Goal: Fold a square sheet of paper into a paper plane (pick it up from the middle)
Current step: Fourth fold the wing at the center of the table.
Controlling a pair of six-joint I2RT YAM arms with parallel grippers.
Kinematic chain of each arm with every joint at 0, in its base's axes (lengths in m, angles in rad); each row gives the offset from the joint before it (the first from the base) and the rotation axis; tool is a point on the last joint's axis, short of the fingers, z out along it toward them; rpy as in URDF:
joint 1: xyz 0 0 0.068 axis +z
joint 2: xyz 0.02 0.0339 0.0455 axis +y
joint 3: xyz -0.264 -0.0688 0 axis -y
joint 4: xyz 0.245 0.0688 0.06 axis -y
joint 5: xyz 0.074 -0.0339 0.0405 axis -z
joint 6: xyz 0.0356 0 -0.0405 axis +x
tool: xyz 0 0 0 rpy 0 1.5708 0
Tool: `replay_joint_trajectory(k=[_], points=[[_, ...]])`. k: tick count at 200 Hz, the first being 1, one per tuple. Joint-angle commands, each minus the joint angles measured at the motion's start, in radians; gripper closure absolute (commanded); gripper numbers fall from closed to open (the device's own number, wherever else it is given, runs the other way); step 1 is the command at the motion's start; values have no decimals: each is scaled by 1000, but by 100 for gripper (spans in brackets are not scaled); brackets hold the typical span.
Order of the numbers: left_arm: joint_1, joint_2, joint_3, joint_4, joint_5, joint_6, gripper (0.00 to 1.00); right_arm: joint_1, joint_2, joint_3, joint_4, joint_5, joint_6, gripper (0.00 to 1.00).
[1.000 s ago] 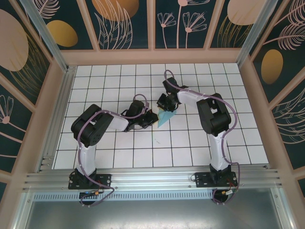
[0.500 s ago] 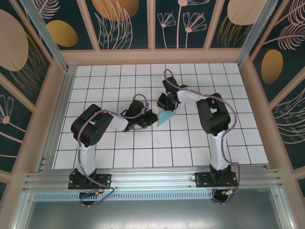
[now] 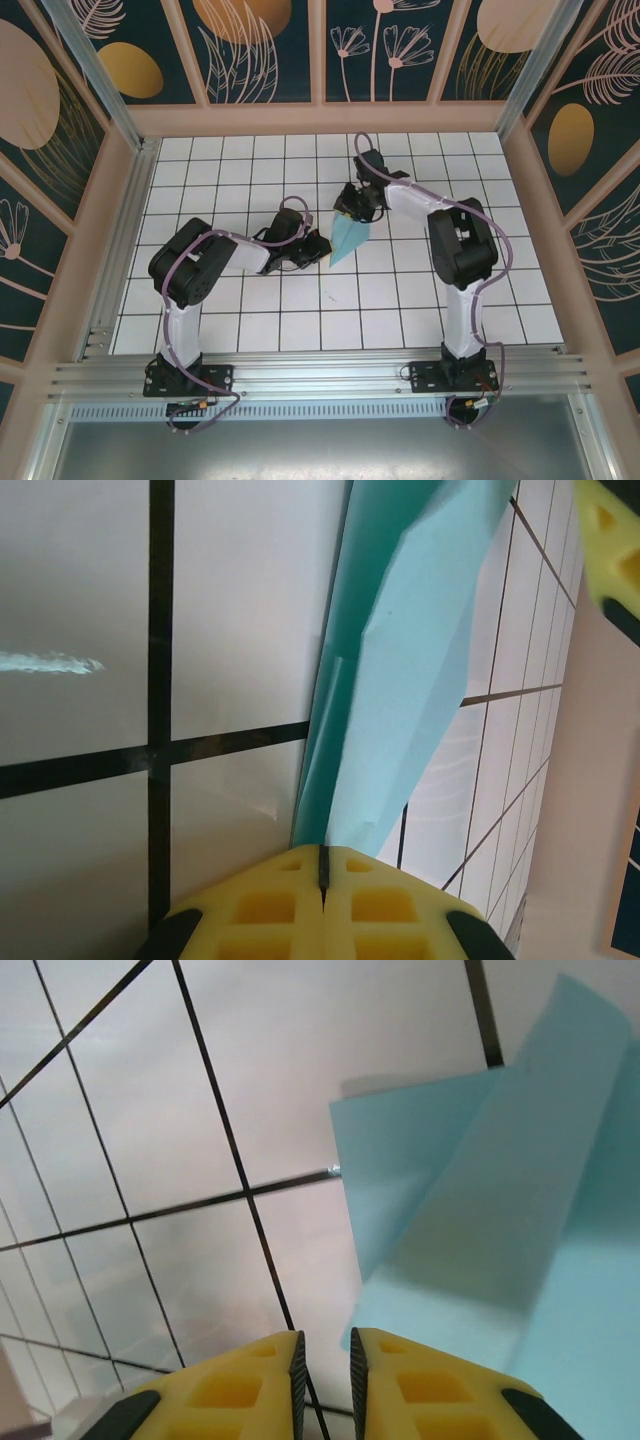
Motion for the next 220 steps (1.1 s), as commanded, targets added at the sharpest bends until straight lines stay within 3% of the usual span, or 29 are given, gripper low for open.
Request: replay_joint_trajectory(k=[1, 49, 220], points=[[10, 28, 0, -129, -15, 34, 100, 0, -91, -100, 51, -89, -64, 81], [10, 25, 11, -159, -31, 35, 100, 8, -115, -234, 108, -195, -78, 95], [10, 38, 24, -199, -46, 35, 100, -14, 12, -329, 201, -251, -89, 98]])
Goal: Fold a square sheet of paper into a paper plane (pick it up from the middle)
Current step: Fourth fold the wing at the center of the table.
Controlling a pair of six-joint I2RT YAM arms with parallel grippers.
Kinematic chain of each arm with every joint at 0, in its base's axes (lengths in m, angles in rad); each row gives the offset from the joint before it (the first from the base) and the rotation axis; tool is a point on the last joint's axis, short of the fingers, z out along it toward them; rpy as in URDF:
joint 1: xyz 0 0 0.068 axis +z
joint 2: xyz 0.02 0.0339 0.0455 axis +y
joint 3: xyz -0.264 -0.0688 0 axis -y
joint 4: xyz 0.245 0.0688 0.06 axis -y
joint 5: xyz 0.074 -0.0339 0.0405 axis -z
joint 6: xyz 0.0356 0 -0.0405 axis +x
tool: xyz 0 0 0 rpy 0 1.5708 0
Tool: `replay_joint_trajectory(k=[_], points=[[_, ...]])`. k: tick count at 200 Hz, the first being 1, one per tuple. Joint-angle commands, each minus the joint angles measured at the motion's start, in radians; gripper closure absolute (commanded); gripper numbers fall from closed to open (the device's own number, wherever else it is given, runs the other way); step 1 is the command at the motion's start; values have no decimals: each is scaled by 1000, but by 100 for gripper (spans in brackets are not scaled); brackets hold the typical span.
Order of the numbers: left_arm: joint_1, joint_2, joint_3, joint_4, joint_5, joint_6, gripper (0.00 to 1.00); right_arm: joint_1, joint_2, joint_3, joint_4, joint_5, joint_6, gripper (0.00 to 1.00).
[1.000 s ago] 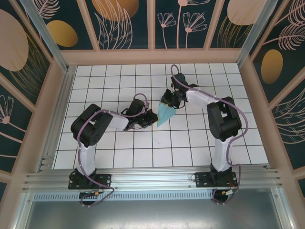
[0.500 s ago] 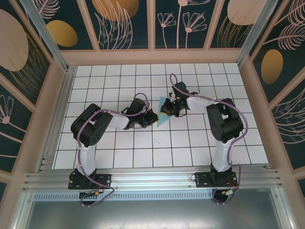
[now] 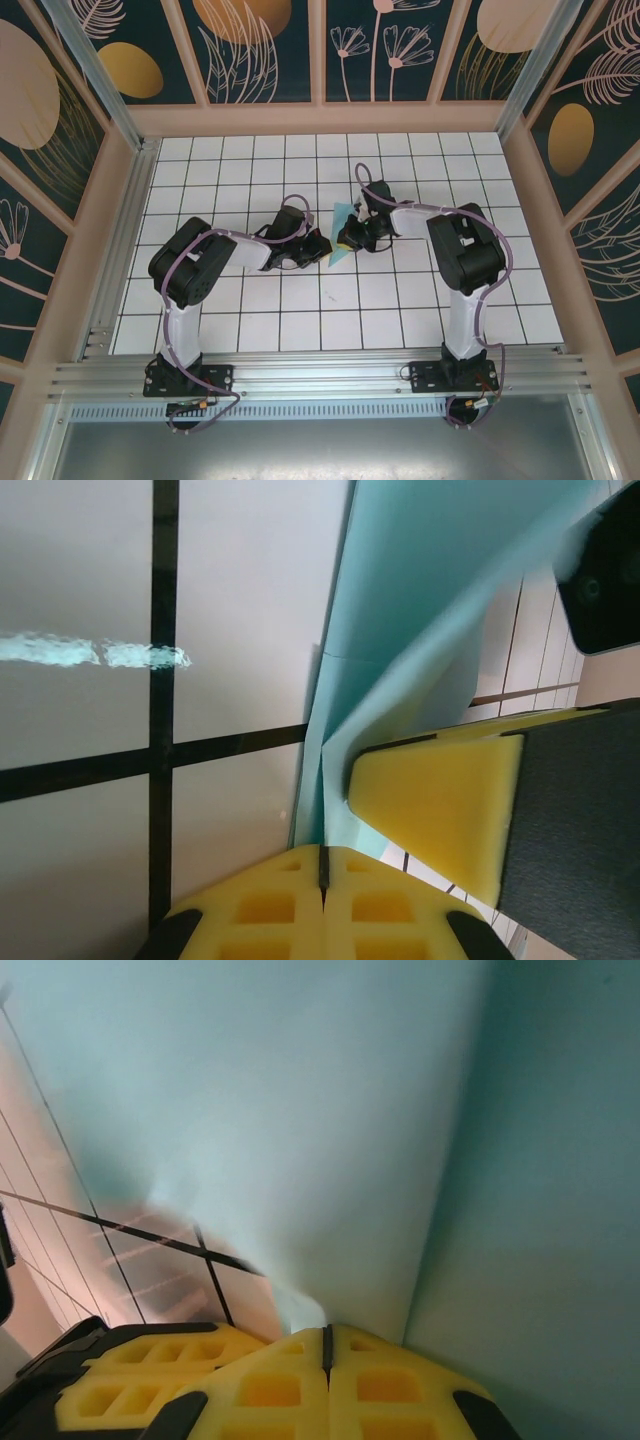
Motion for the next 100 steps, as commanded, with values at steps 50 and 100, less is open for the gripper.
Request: replay_joint_trajectory(k=[50, 100], points=[[11, -34, -19, -106, -58, 24, 98, -17, 63, -37, -19, 41, -29, 99], [11, -168, -94, -5, -36, 22, 85, -18, 69, -28, -29, 49, -33, 99]])
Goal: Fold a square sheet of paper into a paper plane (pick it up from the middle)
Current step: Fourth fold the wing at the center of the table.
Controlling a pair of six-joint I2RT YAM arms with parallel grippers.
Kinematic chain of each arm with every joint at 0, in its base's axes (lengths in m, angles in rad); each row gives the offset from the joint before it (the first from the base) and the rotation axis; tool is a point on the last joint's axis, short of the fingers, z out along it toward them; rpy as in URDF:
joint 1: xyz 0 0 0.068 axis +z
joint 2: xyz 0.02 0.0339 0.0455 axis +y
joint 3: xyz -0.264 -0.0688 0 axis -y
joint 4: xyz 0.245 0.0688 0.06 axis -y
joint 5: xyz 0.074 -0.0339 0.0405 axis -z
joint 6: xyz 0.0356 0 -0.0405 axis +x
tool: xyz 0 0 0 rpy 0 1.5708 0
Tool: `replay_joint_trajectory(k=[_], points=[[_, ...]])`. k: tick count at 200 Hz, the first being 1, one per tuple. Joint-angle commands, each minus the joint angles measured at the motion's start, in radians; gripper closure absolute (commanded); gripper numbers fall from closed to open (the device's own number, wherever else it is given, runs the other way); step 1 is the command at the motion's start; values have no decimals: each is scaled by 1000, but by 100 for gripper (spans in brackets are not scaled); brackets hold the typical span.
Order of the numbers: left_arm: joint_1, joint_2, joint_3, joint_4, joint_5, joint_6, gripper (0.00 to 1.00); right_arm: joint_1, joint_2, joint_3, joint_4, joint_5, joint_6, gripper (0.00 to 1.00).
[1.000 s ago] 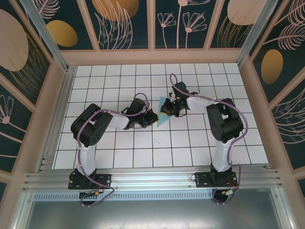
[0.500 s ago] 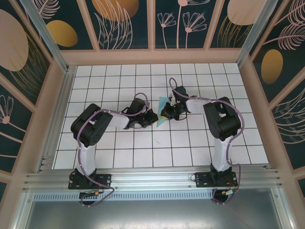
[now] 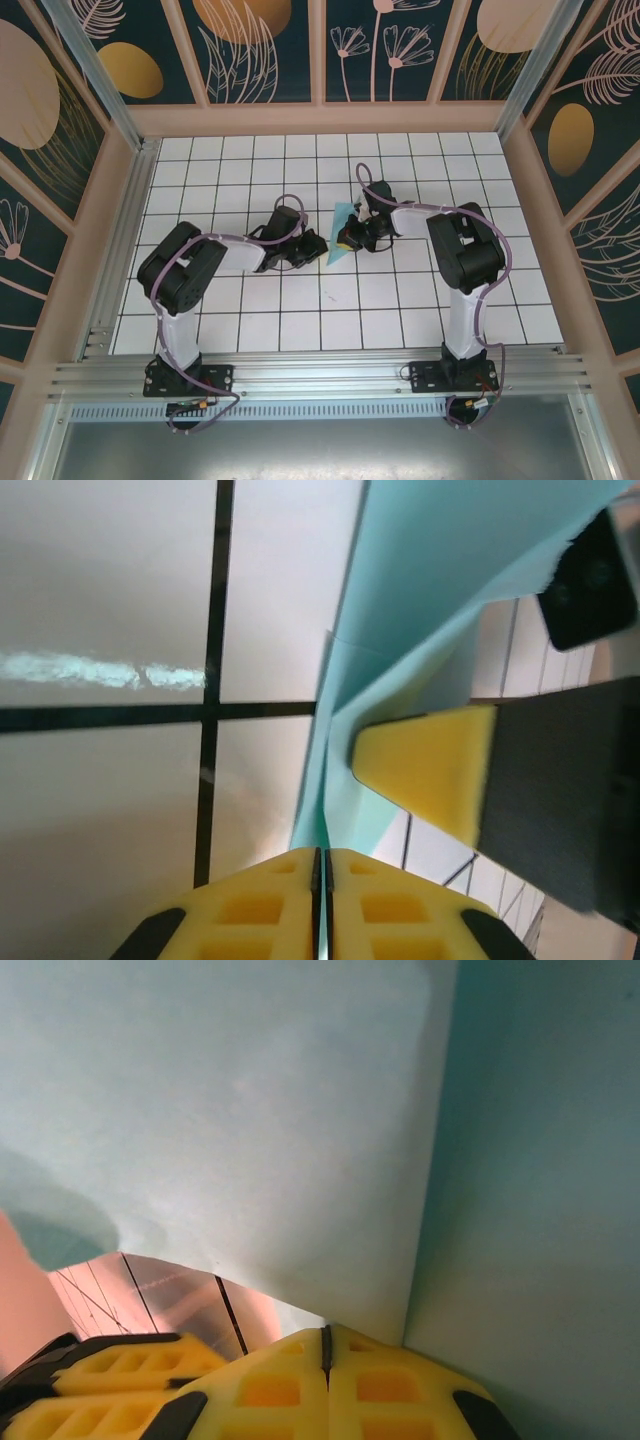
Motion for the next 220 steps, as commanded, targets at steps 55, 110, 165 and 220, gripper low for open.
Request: replay_joint_trajectory(k=[55, 110, 165, 220], points=[[-30, -22, -3, 36, 57, 54, 79, -9, 60, -19, -34, 58, -38, 99], [-39, 42, 67, -8, 64, 90, 85, -8, 61, -7, -30, 26, -53, 99], [-40, 81, 73, -48, 53, 93, 89, -9, 63, 10, -30, 8, -57, 99], [-40, 87, 66, -42, 76, 85, 88, -9, 68, 14, -36, 5, -64, 99]])
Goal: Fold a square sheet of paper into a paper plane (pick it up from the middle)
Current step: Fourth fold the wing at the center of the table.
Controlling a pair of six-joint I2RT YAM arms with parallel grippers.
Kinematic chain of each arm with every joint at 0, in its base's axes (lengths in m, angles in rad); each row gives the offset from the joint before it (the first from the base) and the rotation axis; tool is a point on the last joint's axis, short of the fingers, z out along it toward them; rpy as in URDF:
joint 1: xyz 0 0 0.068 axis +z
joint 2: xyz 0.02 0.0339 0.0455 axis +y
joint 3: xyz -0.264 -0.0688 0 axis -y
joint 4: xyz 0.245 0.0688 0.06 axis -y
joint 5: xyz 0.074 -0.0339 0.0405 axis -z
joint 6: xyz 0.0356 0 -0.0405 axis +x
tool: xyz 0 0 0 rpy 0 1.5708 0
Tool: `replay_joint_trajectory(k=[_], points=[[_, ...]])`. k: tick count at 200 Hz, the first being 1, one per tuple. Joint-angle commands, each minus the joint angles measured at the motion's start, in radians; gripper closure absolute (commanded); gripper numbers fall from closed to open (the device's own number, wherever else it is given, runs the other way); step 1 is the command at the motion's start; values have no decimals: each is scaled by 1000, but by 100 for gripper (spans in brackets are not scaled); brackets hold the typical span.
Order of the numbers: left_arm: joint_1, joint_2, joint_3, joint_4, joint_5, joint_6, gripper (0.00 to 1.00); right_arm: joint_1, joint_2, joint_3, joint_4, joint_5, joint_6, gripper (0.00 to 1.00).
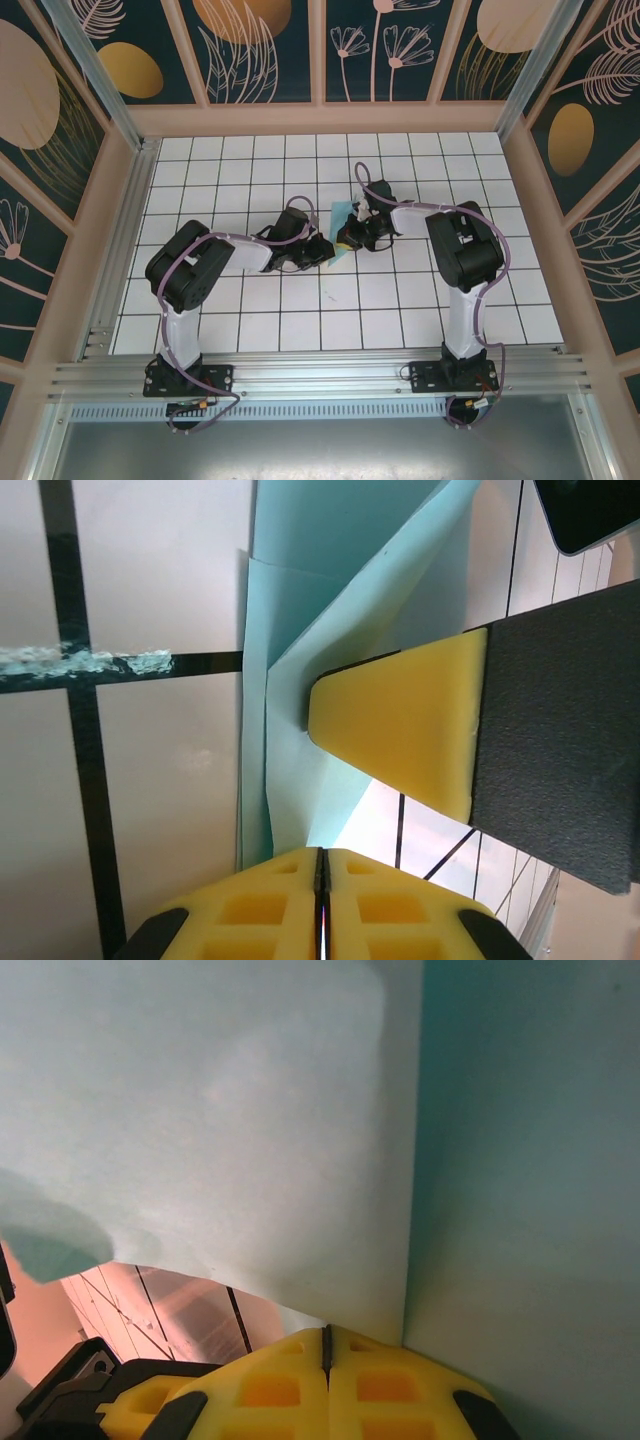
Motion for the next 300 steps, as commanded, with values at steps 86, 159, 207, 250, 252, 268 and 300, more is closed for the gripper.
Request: replay_joint_trajectory(k=[86, 159, 207, 250, 252, 268, 300], points=[[-1, 0, 19, -154, -84, 47, 92, -5, 42, 3, -15, 20, 2, 99], [-34, -8, 82, -347, -77, 192, 92, -5, 52, 24, -19, 18, 10, 99], [-38, -62, 51, -462, -68, 281, 94, -3, 57, 32, -29, 24, 13, 99], [-37, -127, 43, -446, -26, 319, 93, -2, 62, 36, -33, 22, 13, 99], [-38, -132, 43, -439, -25, 315, 93, -2, 63, 37, -33, 23, 13, 99], [-37, -163, 43, -353, -8, 261, 93, -1, 64, 40, -37, 25, 13, 99], [-38, -164, 17, -185, -12, 144, 91, 0, 66, 42, -39, 25, 13, 99]])
